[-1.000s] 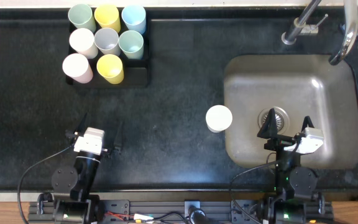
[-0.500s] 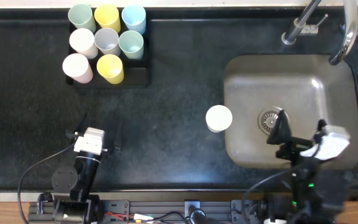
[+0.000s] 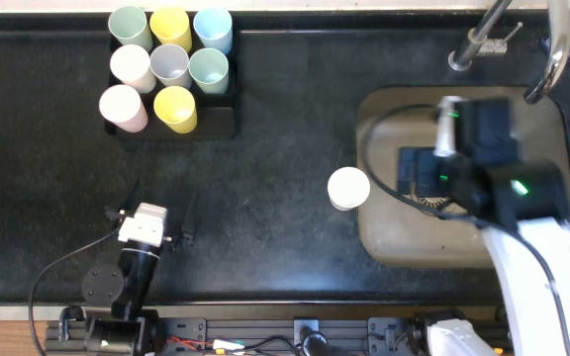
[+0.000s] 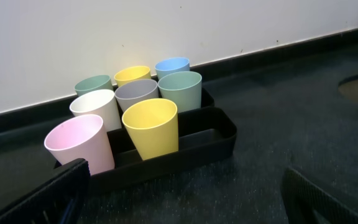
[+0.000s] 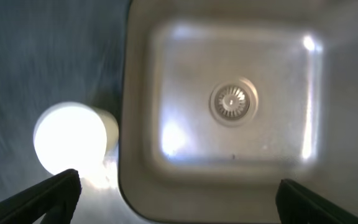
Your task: Store Cups
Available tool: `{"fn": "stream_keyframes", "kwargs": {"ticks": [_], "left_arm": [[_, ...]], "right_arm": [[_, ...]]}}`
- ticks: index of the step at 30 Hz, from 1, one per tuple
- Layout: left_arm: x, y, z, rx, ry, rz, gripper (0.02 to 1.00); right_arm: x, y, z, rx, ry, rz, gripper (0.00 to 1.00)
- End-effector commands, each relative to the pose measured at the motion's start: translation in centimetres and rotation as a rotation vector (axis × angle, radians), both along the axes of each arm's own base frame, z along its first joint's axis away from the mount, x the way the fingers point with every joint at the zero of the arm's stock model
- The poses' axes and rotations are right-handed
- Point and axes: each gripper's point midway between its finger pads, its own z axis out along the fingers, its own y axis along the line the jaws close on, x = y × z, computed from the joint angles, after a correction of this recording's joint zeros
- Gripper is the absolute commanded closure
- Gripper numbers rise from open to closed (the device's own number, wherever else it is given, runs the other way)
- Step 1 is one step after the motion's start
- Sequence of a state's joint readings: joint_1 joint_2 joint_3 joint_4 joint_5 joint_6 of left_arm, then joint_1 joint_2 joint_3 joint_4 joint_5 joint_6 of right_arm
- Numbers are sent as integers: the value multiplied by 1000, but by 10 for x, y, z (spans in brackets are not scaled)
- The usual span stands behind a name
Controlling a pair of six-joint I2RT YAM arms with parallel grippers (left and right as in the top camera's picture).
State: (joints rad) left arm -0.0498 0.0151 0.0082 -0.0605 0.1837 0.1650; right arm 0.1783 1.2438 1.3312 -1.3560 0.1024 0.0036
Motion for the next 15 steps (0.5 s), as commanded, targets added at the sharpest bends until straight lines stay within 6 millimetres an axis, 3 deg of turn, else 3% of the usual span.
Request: {"fn": "stream_keyframes", "kwargs": {"ticks": [1, 8, 15], "left_arm": [[-1, 0, 2, 16, -14, -5, 18], [-1, 0, 2, 16, -14, -5, 20], [-1, 0, 2, 16, -14, -5, 20]], "right_arm": [[3, 21, -13, -93, 77, 221, 3], [4, 54, -49, -24, 229, 466, 3], [23, 57, -78, -3, 281, 494, 3]]}}
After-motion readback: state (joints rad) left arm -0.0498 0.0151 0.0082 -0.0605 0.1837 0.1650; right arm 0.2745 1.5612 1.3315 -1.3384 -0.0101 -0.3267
